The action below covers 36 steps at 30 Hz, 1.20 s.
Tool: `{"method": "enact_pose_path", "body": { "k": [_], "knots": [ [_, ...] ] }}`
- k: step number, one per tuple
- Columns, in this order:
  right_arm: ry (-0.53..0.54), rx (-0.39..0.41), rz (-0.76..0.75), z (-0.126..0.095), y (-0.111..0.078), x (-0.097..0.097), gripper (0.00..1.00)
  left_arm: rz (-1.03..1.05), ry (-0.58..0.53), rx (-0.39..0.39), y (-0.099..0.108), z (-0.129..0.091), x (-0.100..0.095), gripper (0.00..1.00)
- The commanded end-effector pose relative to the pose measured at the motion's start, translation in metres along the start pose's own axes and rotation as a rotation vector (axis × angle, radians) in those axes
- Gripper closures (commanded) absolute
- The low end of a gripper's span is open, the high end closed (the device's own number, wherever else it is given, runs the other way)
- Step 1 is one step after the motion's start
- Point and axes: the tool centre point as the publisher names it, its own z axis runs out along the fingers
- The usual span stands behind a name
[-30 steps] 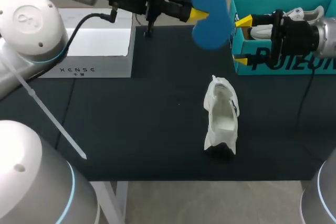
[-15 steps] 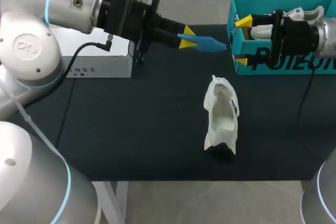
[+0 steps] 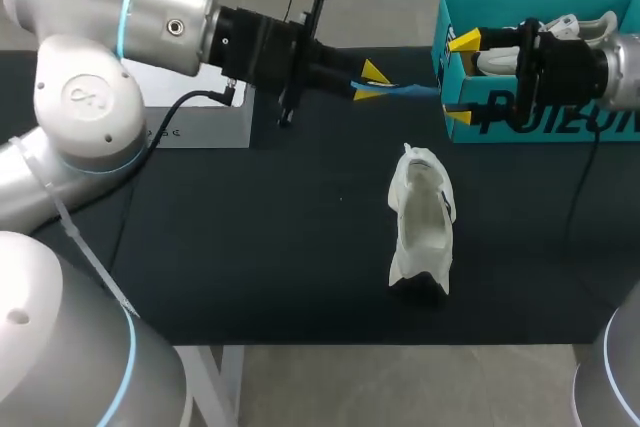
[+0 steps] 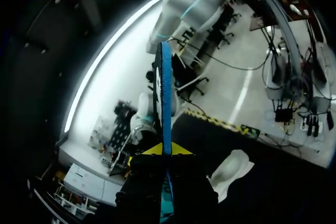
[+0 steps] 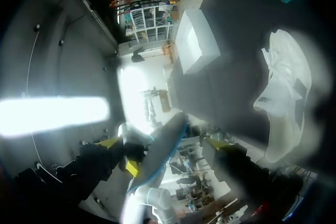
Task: Take the shoe out of the shoebox, open the shoe tongue, remove and reinsert the insole, then place the shoe into the shoebox
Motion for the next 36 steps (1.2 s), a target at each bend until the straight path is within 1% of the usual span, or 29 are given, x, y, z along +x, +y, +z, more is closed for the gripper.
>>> {"method": "enact_pose_path", "body": {
  "k": [1,9,12,18,24,30,31,32,33,36],
  "knots": [
    [-0.002,0.0,0.001,0.001,0.001,0.0,0.0,0.011,0.023,0.025,0.017,0.034,-0.021,1.0],
    [-0.002,0.0,0.001,0.001,0.001,0.0,0.0,0.032,0.058,0.04,0.029,0.069,-0.023,1.0],
    [-0.002,0.0,0.001,0.001,0.001,0.0,0.0,0.045,0.063,0.028,0.033,0.076,-0.025,1.0],
    [-0.002,0.0,0.001,0.001,0.001,0.0,0.0,0.052,0.063,-0.001,0.038,0.078,-0.025,1.0],
    [-0.002,0.0,0.001,0.001,0.001,0.0,0.0,0.041,0.064,-0.027,0.044,0.069,-0.017,1.0],
    [-0.002,0.0,0.001,0.001,0.001,0.0,0.0,0.04,0.069,-0.042,0.043,0.064,-0.014,1.0],
    [-0.002,0.0,0.001,0.001,0.001,0.0,0.45,0.041,0.071,-0.044,0.043,0.063,-0.014,1.0],
    [-0.002,0.0,0.001,0.001,0.001,0.0,0.97,0.041,0.071,-0.044,0.043,0.063,-0.014,1.0],
    [-0.002,0.0,0.001,0.001,0.001,0.0,1.0,0.043,0.072,-0.046,0.043,0.063,-0.014,1.0],
    [-0.002,0.0,0.001,0.001,0.001,0.0,1.0,0.045,0.073,-0.048,0.042,0.063,-0.014,1.0]
  ]
}}
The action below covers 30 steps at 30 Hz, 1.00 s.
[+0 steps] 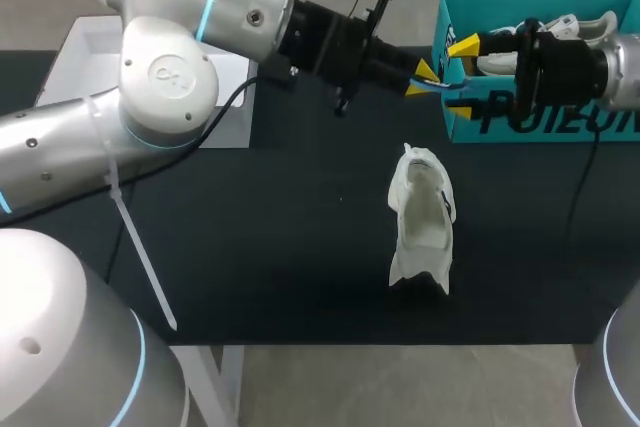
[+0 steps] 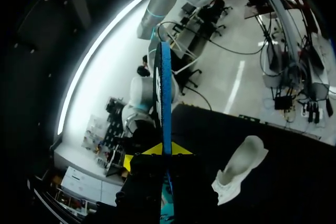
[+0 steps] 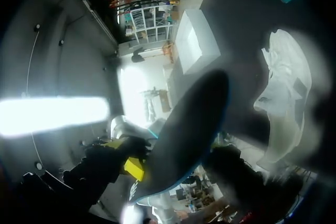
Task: Take the shoe out of the shoebox, open the shoe tongue, remove and reinsert the insole, then place the shoe into the shoebox
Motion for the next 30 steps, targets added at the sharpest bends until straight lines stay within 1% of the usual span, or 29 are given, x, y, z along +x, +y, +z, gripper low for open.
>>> {"method": "enact_pose_path", "body": {
  "k": [1,5,11,19,20,21,22,24,25,27,30],
  "knots": [
    [-0.002,0.0,0.001,0.001,0.001,0.0,1.0,0.0,0.0,-0.005,-0.003,-0.001,0.001,1.0],
    [-0.002,0.0,0.001,0.001,0.001,0.0,1.0,0.002,0.004,-0.003,-0.006,0.001,0.001,1.0],
    [-0.002,0.0,0.001,0.001,0.001,0.0,1.0,-0.001,0.008,-0.003,-0.011,-0.003,0.002,1.0],
    [-0.002,0.0,0.001,0.001,0.001,0.0,1.0,-0.057,0.022,0.014,-0.013,-0.01,0.014,1.0],
    [-0.002,0.0,0.001,0.001,0.001,0.0,1.0,-0.07,0.032,0.021,-0.013,-0.01,0.016,0.55],
    [-0.002,0.0,0.001,0.001,0.001,0.0,1.0,-0.072,0.04,0.03,-0.014,-0.01,0.018,0.0],
    [-0.002,0.0,0.001,0.001,0.001,0.0,1.0,-0.083,0.052,0.037,-0.015,-0.011,0.02,0.0],
    [-0.002,0.0,0.001,0.001,0.001,0.0,1.0,-0.115,0.069,0.078,-0.016,-0.017,0.024,0.0],
    [-0.002,0.0,0.001,0.001,0.001,0.0,1.0,-0.135,0.092,0.081,-0.016,-0.021,0.026,0.0],
    [-0.002,0.0,0.001,0.001,0.001,0.0,1.0,-0.169,0.13,0.108,-0.016,-0.032,0.027,0.0],
    [-0.002,0.0,0.001,0.001,0.001,0.0,1.0,-0.197,0.213,0.109,-0.017,-0.053,0.023,0.0]
  ]
}}
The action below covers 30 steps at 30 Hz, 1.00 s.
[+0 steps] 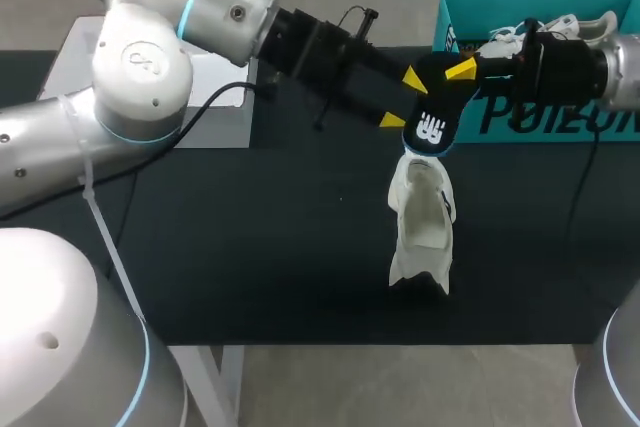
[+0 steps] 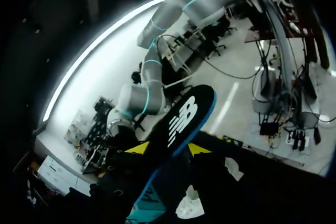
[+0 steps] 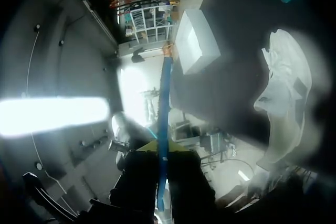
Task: Take the shoe out of the shoebox, open the shoe tongue, remove and reinsert the insole, then place the shoe into the shoebox
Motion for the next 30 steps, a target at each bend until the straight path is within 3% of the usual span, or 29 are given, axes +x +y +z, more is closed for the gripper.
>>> {"method": "enact_pose_path", "body": {
  "k": [1,7,13,22,30],
  "knots": [
    [-0.002,0.002,0.001,0.0,0.001,0.0,1.0,-0.024,0.131,-0.005,-0.004,-0.043,-0.009,0.0],
    [-0.002,0.002,0.001,0.0,0.001,0.0,1.0,-0.009,0.394,-0.032,-0.014,-0.079,-0.026,0.0],
    [-0.002,0.003,-0.004,0.0,0.001,0.001,1.0,0.057,0.676,-0.079,-0.023,-0.086,-0.045,0.0],
    [-0.079,0.108,-0.037,0.008,-0.006,-0.005,1.0,0.167,0.856,-0.19,-0.031,-0.065,-0.06,0.0],
    [-0.066,0.097,-0.049,0.012,-0.024,-0.025,1.0,0.215,0.932,-0.246,-0.033,-0.06,-0.07,0.0]
  ]
}}
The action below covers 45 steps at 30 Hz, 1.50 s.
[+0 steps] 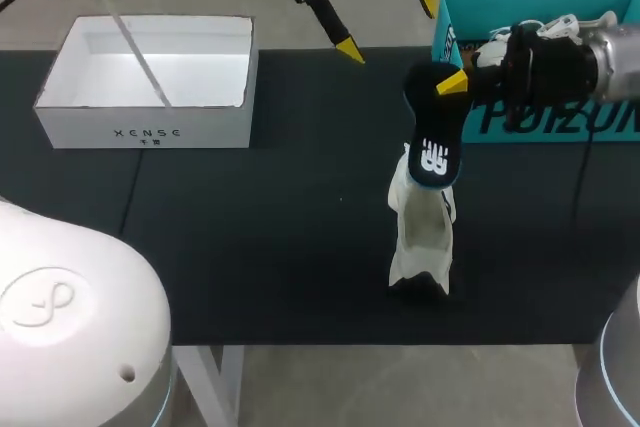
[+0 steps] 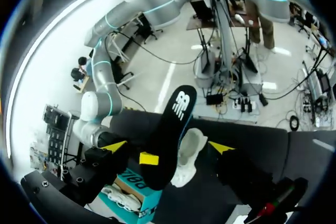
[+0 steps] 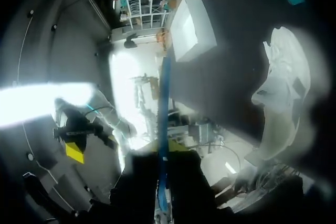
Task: Take the shoe out of the shoebox, open the shoe tongue, remove and reinsert the insole, then place the shoe into the shoebox
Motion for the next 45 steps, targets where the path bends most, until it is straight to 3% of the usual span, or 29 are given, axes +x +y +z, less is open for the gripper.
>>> {"method": "enact_pose_path", "body": {
  "k": [1,8,12,36,41,45],
  "knots": [
    [0.022,-0.022,0.001,0.003,-0.009,-0.012,1.0,0.011,0.386,-0.017,-0.002,-0.008,-0.009,0.0],
    [0.024,-0.039,0.005,0.002,-0.018,-0.023,1.0,0.029,0.442,-0.045,0.001,-0.026,-0.011,0.0],
    [0.022,-0.046,0.001,0.001,-0.02,-0.022,1.0,0.038,0.496,-0.018,0.003,-0.031,-0.011,0.0],
    [-0.002,-0.059,0.015,0.002,-0.021,-0.022,1.0,0.038,0.496,-0.018,0.003,-0.031,-0.011,0.0],
    [-0.002,-0.059,0.015,0.002,-0.021,-0.022,1.0,0.127,0.486,-0.123,0.008,-0.034,-0.02,0.0],
    [-0.002,-0.059,0.015,0.002,-0.021,-0.022,1.0,0.166,0.485,-0.121,0.011,-0.032,-0.024,0.0]
  ]
}}
